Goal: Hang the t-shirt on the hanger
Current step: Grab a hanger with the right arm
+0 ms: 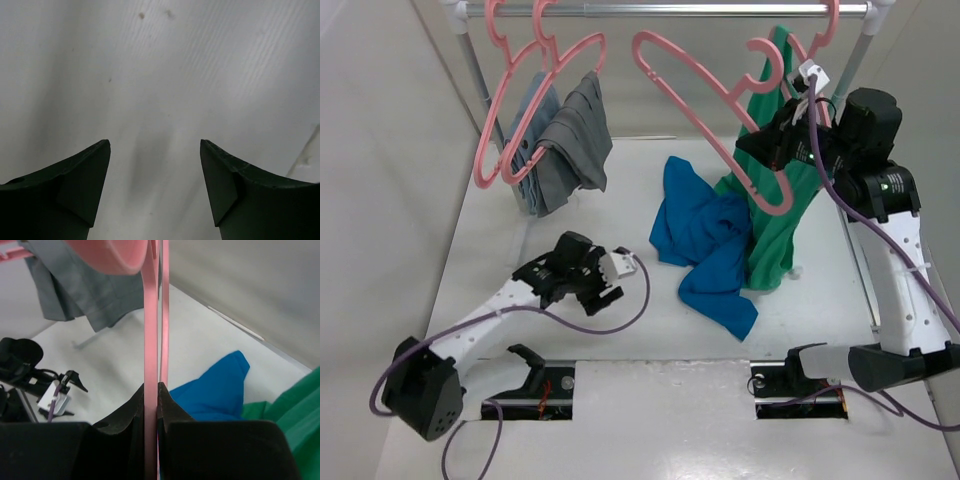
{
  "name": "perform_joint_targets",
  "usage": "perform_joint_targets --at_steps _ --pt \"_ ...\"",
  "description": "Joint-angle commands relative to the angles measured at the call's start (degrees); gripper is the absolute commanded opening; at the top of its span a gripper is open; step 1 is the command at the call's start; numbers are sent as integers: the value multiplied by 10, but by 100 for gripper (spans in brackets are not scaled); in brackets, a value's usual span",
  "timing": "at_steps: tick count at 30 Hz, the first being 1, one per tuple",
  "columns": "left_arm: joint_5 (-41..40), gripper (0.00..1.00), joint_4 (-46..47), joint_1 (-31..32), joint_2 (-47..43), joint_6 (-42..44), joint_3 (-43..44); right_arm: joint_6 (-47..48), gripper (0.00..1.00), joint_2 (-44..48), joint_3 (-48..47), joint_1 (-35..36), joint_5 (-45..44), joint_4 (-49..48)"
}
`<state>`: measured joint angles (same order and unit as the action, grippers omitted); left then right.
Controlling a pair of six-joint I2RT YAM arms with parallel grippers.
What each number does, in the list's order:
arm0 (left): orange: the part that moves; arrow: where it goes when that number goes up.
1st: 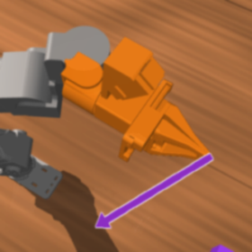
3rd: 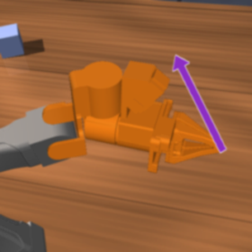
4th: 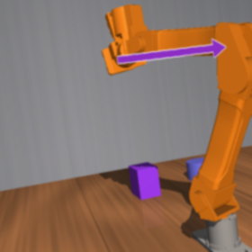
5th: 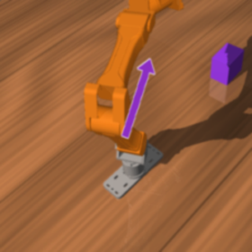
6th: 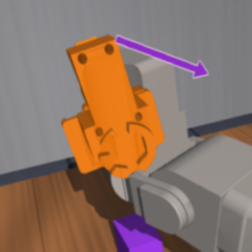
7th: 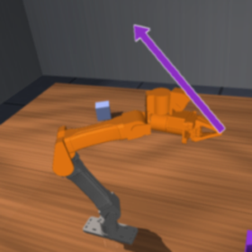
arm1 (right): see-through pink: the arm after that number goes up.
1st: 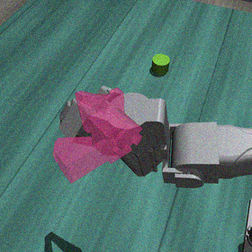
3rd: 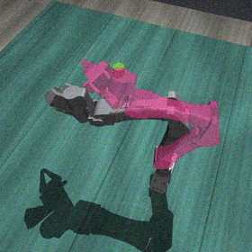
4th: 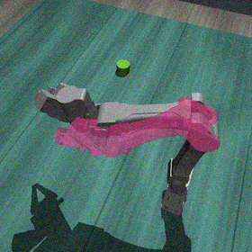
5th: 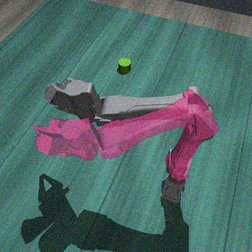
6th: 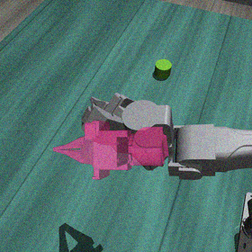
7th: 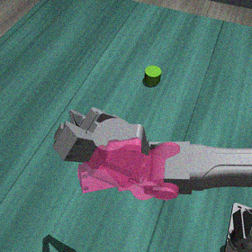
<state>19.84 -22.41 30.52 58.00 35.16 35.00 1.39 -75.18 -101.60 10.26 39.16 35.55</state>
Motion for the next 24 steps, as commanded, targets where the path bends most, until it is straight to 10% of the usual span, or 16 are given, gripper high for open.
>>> perform_joint_targets --at_steps 1,14,24 --pt "-17 70 5 63 32 -40 67 24 0 26 17 16 -52 -4" --pt "85 79 305 89 347 -162 329 18 0 41 54 40 -97 -52" --pt "94 84 300 110 545 -110 487 53 0 59 73 40 -124 -42"
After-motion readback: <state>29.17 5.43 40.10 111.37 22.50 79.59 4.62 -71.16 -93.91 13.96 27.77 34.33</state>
